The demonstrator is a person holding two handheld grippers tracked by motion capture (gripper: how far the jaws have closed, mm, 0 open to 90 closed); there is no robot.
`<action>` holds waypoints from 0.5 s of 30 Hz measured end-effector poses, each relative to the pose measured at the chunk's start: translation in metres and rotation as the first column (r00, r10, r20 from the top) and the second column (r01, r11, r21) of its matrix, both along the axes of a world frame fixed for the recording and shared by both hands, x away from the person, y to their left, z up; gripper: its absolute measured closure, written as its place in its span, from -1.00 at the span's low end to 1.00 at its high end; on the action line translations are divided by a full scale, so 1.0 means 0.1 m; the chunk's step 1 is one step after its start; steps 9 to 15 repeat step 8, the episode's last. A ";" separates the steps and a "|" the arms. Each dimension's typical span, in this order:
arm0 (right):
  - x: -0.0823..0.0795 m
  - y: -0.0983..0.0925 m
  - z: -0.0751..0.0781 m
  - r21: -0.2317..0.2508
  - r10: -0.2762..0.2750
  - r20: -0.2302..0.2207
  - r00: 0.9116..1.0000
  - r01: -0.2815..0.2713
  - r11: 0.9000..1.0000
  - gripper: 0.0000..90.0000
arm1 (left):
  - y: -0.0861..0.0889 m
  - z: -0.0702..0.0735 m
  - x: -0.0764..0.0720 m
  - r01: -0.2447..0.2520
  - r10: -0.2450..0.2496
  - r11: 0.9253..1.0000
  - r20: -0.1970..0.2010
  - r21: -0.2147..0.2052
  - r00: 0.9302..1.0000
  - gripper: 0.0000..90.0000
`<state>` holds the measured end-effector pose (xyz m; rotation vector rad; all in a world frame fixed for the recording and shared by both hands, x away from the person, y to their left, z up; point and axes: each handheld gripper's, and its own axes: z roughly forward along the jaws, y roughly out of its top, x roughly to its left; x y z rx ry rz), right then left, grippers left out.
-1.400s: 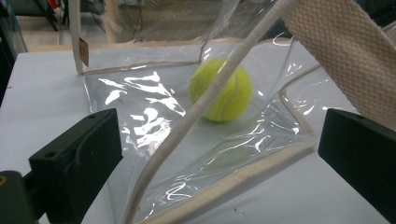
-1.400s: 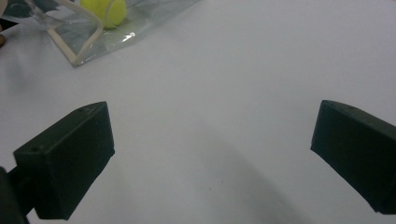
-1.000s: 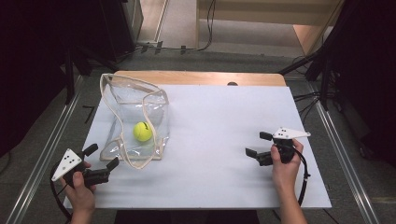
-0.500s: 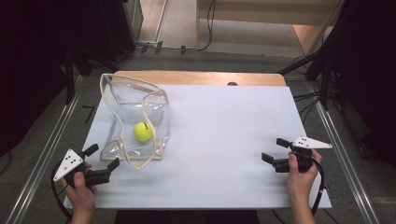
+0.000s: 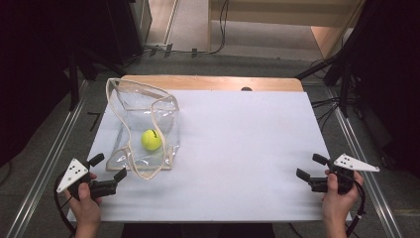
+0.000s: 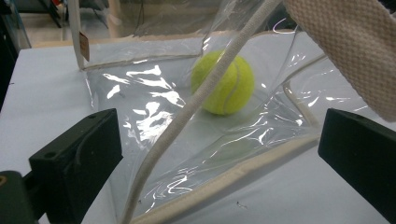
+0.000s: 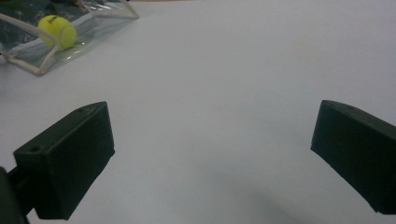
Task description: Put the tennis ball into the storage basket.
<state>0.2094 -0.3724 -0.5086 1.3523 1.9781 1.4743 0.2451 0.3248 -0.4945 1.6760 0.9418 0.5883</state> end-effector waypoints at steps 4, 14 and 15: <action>-0.07 -0.11 -0.02 0.044 -0.050 0.019 0.999 0.049 0.998 -1.00 | 0.00 0.00 0.00 -0.001 0.001 1.000 0.002 -0.006 1.000 -1.00; -0.11 -0.18 -0.04 0.055 -0.082 0.041 0.996 0.080 0.995 -1.00 | -0.01 0.00 -0.01 -0.008 0.008 1.000 0.010 0.006 1.000 -1.00; -0.11 -0.18 -0.04 0.055 -0.082 0.041 0.996 0.080 0.995 -1.00 | -0.01 0.00 -0.01 -0.008 0.008 1.000 0.010 0.006 1.000 -1.00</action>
